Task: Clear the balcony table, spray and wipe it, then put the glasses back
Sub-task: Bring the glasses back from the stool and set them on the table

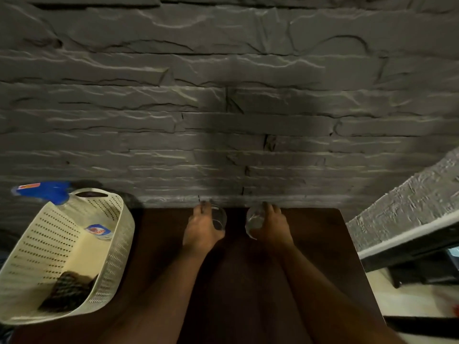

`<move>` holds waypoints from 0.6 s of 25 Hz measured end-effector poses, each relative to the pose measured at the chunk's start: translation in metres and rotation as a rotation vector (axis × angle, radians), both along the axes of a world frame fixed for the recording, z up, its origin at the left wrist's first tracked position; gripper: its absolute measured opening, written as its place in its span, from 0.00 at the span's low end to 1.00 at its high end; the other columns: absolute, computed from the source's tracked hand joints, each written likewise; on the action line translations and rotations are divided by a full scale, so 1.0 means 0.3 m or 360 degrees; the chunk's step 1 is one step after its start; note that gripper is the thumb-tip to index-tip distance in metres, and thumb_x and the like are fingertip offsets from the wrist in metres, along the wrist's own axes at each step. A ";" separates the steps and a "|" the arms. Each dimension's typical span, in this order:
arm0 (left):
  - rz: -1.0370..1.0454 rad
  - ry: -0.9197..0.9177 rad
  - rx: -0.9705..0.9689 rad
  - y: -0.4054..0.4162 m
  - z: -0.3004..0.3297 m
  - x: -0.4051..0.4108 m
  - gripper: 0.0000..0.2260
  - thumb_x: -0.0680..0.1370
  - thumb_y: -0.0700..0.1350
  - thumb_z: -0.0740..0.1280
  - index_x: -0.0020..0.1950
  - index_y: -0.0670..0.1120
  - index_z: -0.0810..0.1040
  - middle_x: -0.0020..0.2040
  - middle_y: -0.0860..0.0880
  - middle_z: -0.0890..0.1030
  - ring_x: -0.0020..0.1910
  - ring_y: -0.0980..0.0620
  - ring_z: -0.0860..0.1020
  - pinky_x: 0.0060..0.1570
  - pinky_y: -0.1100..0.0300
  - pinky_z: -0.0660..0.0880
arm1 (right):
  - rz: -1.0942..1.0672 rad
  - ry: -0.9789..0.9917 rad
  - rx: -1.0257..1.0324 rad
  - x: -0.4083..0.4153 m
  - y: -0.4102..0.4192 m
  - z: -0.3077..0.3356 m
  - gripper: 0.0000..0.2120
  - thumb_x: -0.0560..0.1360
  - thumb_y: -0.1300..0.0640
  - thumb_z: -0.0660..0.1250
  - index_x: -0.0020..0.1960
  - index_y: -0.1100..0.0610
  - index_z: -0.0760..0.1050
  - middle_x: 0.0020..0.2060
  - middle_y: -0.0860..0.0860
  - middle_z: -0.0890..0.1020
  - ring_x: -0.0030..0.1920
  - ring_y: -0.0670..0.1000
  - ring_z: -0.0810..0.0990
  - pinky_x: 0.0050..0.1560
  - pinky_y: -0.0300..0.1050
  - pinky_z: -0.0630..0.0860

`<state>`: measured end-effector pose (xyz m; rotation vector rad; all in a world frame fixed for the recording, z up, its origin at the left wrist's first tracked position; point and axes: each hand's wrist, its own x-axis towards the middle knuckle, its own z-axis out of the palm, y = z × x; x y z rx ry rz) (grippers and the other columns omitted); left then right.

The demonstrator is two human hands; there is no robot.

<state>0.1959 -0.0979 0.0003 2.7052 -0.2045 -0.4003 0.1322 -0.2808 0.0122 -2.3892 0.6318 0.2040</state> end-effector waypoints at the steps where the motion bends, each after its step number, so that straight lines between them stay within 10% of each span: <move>1: 0.0004 0.0007 -0.0015 -0.012 -0.016 0.018 0.45 0.66 0.55 0.76 0.76 0.50 0.54 0.72 0.45 0.61 0.66 0.41 0.69 0.59 0.48 0.74 | 0.0017 0.0015 -0.0005 0.026 -0.008 -0.011 0.45 0.66 0.51 0.78 0.76 0.54 0.57 0.71 0.57 0.67 0.67 0.61 0.70 0.65 0.58 0.73; 15: 0.0059 -0.0051 -0.0028 -0.095 -0.067 0.116 0.44 0.68 0.54 0.76 0.76 0.46 0.56 0.73 0.43 0.63 0.69 0.42 0.67 0.63 0.51 0.70 | -0.0009 -0.0028 -0.0073 0.110 -0.045 -0.088 0.42 0.67 0.47 0.76 0.75 0.54 0.59 0.69 0.57 0.69 0.66 0.61 0.71 0.64 0.57 0.72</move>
